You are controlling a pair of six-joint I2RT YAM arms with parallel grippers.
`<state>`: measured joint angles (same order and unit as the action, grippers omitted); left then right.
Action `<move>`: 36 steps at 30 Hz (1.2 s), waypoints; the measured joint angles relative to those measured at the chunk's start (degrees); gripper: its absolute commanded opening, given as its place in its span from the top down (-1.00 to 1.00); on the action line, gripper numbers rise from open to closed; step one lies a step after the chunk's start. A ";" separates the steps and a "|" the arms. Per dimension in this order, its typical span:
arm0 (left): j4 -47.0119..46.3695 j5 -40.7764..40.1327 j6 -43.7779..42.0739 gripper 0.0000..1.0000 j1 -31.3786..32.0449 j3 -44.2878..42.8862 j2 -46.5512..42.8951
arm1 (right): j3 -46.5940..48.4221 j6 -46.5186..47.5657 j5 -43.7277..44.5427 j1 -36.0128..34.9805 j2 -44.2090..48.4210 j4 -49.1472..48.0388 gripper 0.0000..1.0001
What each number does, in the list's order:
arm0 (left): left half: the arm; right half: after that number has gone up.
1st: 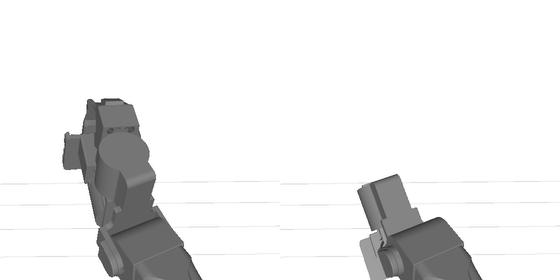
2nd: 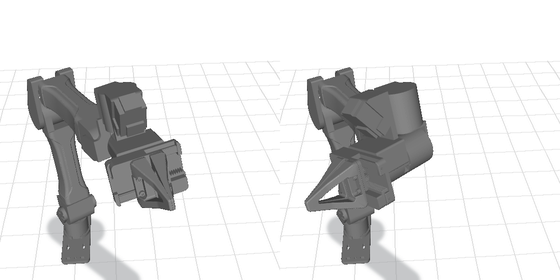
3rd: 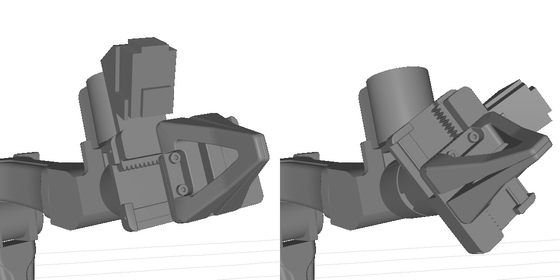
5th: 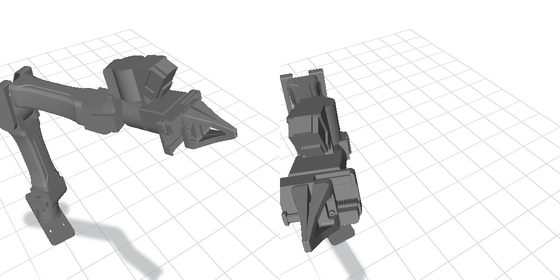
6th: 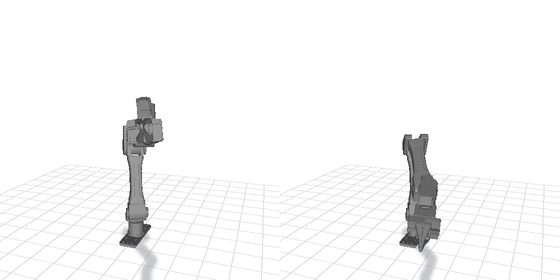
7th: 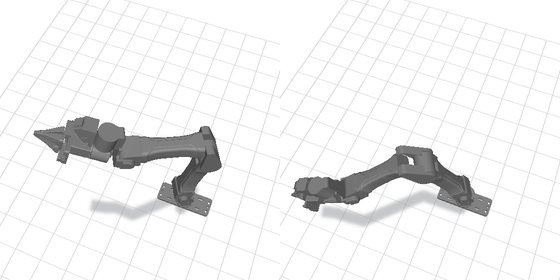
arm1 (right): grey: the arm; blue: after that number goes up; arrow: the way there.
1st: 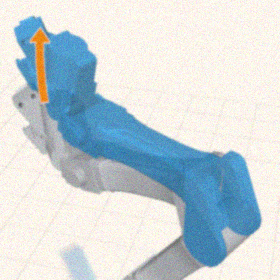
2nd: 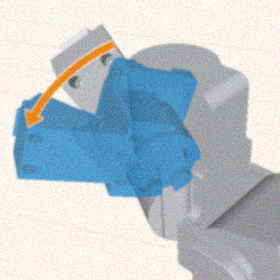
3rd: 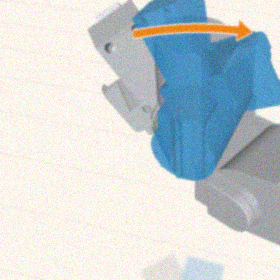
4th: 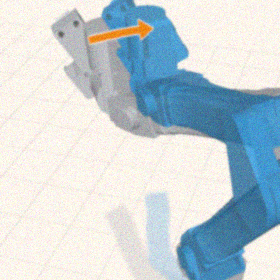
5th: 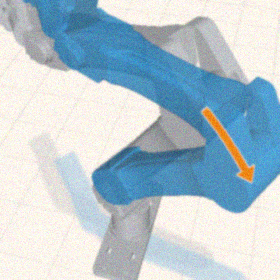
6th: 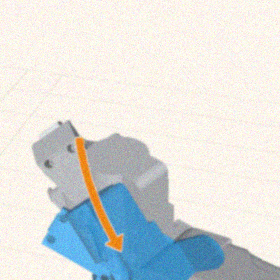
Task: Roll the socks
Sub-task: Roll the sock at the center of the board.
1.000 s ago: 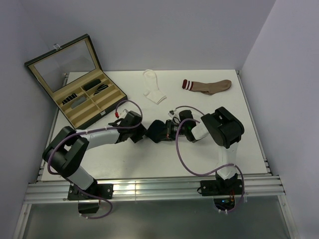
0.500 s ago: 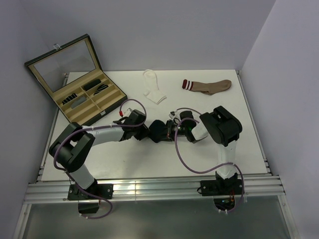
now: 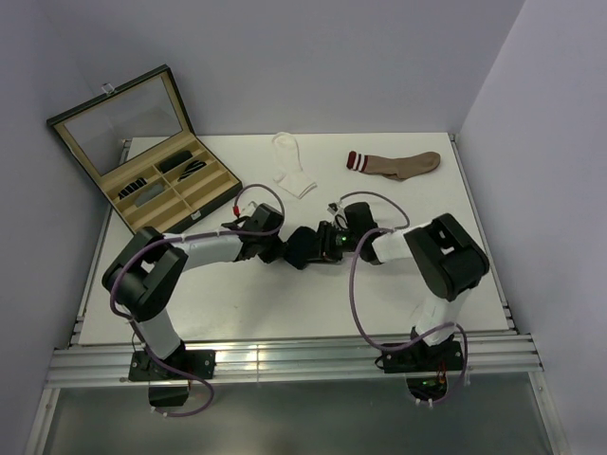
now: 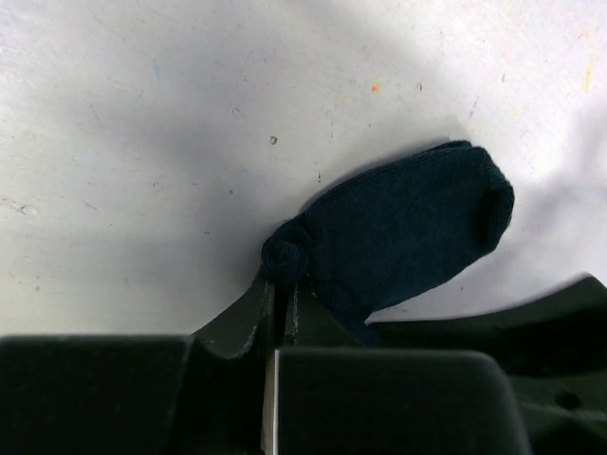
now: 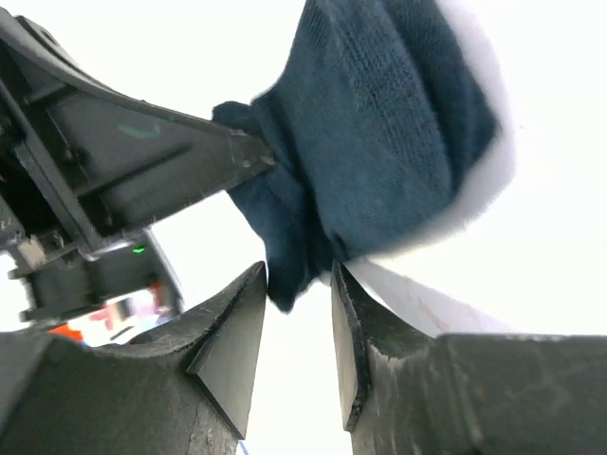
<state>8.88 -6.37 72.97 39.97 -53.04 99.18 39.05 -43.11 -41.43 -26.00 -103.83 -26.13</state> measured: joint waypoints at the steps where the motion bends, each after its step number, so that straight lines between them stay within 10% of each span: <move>1: 0.74 -0.11 -0.35 0.99 0.00 -0.42 0.04 | 0.00 2.03 2.01 0.00 2.12 2.91 0.17; 12: 5.29 -0.63 -3.13 0.99 0.00 -3.15 0.74 | 2.27 19.71 23.28 -10.47 19.69 17.44 0.24; 36: 7.13 -0.61 -3.76 0.99 0.11 -4.24 0.96 | 4.70 31.08 40.87 -22.91 8.35 15.02 0.10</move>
<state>16.01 -6.98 69.21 40.07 -57.28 100.14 43.75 -12.03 -0.56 -48.90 -95.48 -11.11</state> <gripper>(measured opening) 0.044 0.449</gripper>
